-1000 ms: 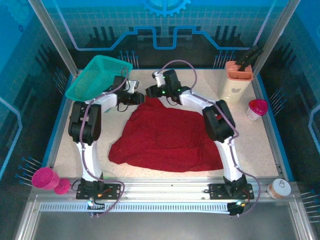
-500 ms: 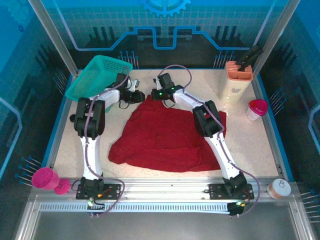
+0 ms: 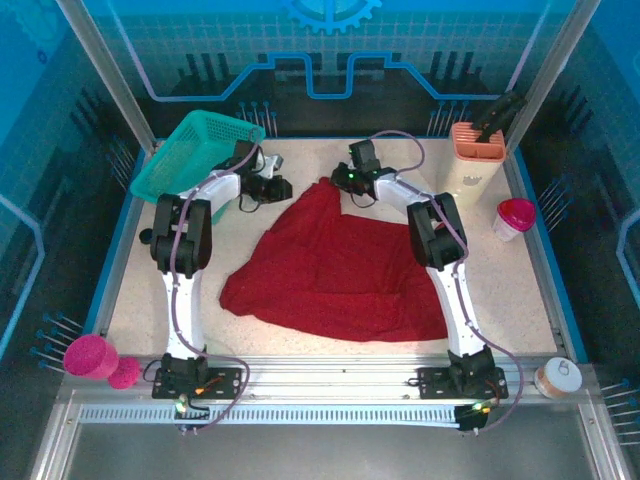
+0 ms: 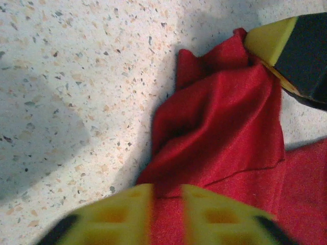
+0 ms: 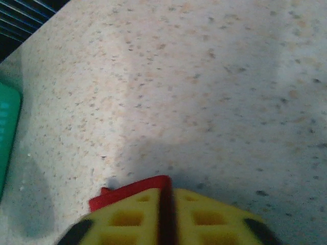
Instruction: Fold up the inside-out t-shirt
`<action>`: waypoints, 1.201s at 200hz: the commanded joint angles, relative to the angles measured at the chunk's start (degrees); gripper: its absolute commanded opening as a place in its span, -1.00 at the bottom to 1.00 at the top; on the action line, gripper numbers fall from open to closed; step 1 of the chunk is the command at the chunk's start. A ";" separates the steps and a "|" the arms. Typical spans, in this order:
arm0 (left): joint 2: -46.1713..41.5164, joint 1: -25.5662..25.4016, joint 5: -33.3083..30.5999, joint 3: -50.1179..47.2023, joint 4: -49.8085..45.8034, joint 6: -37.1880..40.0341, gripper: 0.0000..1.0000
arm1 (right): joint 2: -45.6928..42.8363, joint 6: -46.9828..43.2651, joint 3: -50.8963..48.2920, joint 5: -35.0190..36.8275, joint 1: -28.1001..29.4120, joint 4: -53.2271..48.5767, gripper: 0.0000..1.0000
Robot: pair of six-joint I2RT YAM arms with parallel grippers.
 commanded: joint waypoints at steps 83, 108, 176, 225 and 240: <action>18.54 -5.68 -1.59 29.67 -18.51 5.37 0.06 | -19.02 -0.02 -16.64 -0.09 -3.14 -0.94 -0.07; 20.12 -5.93 -2.09 30.35 -18.48 4.00 -0.10 | -29.87 -4.09 -26.94 5.48 -4.53 -3.92 -0.04; 5.21 -3.21 -7.56 12.08 -3.02 3.04 -1.00 | -46.04 -12.89 -44.90 21.83 -14.56 -13.38 0.42; -9.80 -0.22 -22.24 -4.00 7.21 7.80 -1.00 | -43.16 -25.25 -42.57 1.07 -23.76 -15.06 0.31; -11.16 1.06 -20.96 -5.54 7.72 8.58 -1.00 | -41.40 -30.07 -39.28 8.92 -21.62 -21.00 0.36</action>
